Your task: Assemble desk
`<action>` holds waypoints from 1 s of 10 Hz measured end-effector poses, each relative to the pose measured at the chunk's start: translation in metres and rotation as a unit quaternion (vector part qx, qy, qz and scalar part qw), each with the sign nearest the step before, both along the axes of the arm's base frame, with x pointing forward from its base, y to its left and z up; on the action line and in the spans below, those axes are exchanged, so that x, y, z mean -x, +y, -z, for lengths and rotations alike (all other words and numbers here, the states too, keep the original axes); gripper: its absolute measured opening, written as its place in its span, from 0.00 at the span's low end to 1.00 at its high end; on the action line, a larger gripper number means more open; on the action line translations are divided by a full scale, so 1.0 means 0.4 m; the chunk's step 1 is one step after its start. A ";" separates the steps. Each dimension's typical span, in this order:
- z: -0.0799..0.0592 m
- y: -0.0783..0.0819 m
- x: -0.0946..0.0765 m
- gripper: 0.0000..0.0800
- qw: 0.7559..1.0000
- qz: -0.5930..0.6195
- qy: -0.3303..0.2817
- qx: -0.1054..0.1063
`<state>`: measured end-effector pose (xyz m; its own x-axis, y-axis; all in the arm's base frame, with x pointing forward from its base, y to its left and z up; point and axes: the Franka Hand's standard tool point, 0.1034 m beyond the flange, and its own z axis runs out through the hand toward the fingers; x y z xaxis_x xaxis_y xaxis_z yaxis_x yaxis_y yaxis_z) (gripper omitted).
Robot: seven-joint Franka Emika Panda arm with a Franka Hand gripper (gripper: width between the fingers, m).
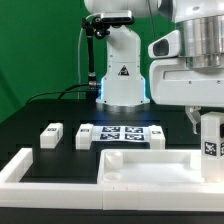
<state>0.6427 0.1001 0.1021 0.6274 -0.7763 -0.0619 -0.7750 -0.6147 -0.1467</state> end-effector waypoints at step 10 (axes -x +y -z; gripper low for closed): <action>0.005 0.008 0.006 0.37 0.834 0.536 0.025 -0.128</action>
Offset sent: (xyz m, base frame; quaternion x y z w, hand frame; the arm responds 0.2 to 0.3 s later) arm 0.0000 0.0000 0.0000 0.0000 0.0000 0.1938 0.9810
